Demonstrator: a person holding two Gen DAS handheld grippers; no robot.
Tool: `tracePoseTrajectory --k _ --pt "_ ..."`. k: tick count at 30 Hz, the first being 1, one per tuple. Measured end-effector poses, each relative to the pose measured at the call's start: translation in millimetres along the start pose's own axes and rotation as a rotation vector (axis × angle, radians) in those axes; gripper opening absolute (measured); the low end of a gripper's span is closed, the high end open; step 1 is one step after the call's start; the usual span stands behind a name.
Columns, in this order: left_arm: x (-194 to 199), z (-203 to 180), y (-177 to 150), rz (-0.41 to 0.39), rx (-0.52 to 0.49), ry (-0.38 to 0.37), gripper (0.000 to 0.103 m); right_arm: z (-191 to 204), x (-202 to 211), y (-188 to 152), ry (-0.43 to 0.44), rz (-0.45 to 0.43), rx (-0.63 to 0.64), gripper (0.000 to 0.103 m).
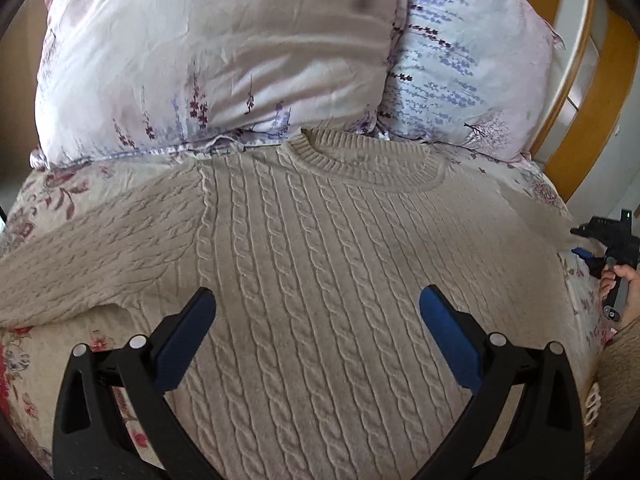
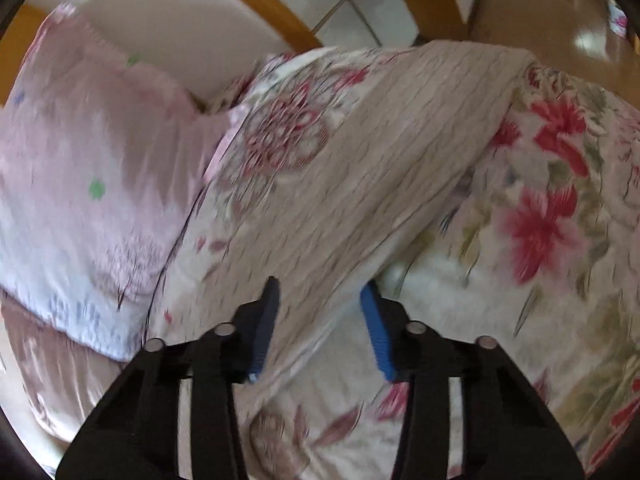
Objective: Fold small clothes
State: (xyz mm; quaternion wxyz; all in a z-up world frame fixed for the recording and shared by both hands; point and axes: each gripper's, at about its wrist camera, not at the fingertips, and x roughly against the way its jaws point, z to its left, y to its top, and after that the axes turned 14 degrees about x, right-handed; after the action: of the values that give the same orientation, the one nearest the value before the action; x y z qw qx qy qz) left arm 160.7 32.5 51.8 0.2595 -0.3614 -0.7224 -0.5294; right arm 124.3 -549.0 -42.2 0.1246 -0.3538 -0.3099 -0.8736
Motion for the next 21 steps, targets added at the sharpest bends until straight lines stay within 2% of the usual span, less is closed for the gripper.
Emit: tracePoseTrajectory --k 2,4,7,10,13,17,21 --pt "-2.4 0.7 0.7 0.0 0.003 -0.012 0.101 -8.9 0.4 6.6 -0.011 -0.019 -0.025 0.033" --pt "-4.5 0.8 1.6 -0.001 -0.002 -0.036 0.101 -16.0 1.8 9.6 -0.024 -0.029 -0.034 0.024" --pt "-8.5 0.0 4.4 -0.005 -0.01 -0.041 0.101 -14.7 0.1 11.4 -0.052 -0.032 0.004 0.014" --pt "-12.9 0.7 8.9 -0.006 -0.001 -0.033 0.101 -3.7 2.8 13.0 -0.073 -0.067 0.068 0.011" --pt "-13.4 6.0 12.7 -0.012 0.037 -0.068 0.101 25.2 14.9 14.4 -0.089 -0.138 0.185 0.01" --pt "-13.2 14.3 17.6 -0.021 0.099 -0.127 0.101 78.1 36.0 5.1 -0.003 -0.203 0.344 0.01" --pt "-14.3 16.1 21.8 -0.026 0.136 -0.157 0.101 145.1 50.3 -28.3 0.14 -0.211 0.537 0.01"
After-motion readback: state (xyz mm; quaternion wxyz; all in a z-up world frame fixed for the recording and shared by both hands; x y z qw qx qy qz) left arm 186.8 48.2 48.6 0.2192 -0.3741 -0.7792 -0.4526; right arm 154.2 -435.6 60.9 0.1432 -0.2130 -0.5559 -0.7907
